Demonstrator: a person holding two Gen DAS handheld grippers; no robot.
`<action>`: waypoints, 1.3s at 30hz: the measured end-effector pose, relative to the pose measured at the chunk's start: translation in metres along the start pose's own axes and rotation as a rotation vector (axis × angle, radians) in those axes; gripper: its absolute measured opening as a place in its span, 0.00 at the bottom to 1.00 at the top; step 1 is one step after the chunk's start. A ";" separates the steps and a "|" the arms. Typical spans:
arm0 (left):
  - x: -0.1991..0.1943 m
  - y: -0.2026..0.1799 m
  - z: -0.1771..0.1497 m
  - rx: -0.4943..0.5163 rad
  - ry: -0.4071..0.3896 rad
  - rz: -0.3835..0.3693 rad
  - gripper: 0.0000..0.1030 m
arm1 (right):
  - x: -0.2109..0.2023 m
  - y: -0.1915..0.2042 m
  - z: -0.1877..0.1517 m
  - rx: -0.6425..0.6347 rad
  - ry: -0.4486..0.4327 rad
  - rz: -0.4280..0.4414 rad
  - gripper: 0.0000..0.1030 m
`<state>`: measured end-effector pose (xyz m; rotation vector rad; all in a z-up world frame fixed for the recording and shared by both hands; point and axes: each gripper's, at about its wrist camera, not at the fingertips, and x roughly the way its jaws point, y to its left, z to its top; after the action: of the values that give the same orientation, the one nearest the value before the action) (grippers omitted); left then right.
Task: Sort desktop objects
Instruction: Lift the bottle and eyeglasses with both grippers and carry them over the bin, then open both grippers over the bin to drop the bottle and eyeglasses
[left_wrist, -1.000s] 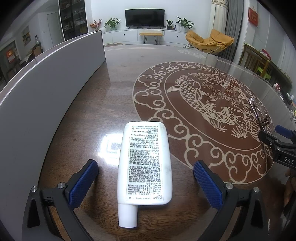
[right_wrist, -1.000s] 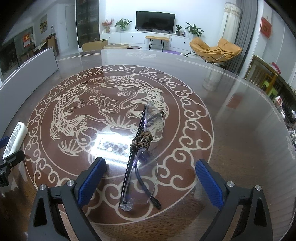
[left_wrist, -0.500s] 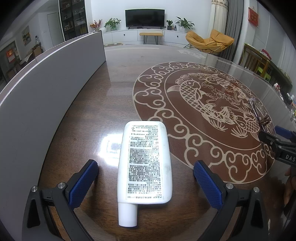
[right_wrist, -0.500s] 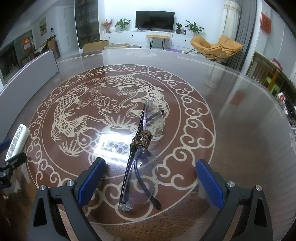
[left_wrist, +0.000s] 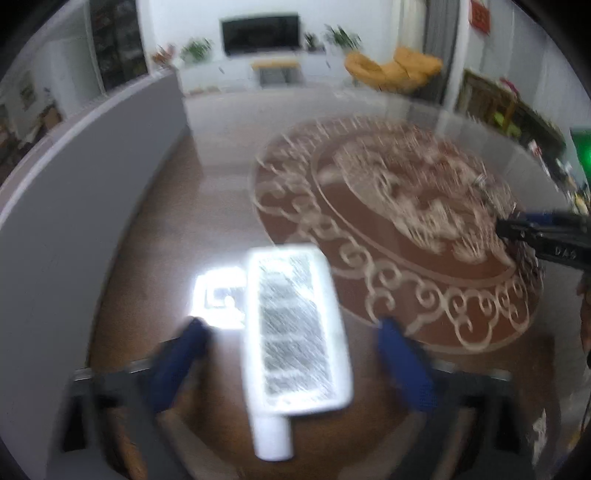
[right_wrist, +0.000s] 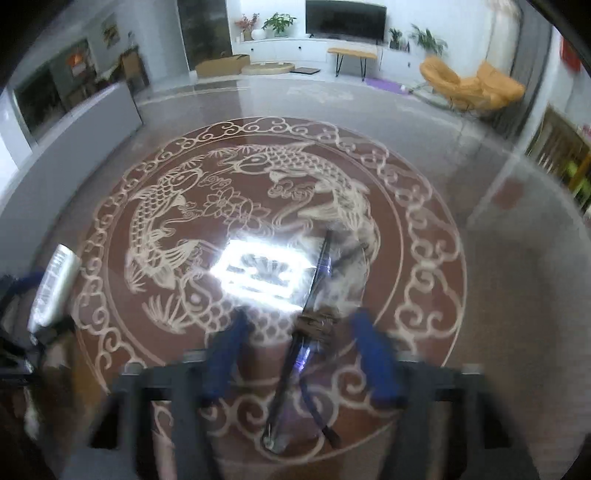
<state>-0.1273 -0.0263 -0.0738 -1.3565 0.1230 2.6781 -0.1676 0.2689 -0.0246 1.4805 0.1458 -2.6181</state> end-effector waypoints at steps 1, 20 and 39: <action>-0.001 0.002 0.002 -0.011 -0.004 0.007 0.50 | 0.000 0.003 0.003 -0.005 0.005 0.006 0.21; -0.161 0.082 0.014 -0.219 -0.247 -0.084 0.49 | -0.106 0.124 0.066 -0.186 -0.083 0.259 0.20; -0.090 0.308 0.005 -0.463 0.049 0.209 0.52 | -0.010 0.466 0.138 -0.529 0.049 0.459 0.24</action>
<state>-0.1279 -0.3373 0.0052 -1.6088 -0.3979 2.9714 -0.2040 -0.2110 0.0455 1.2133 0.4114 -1.9793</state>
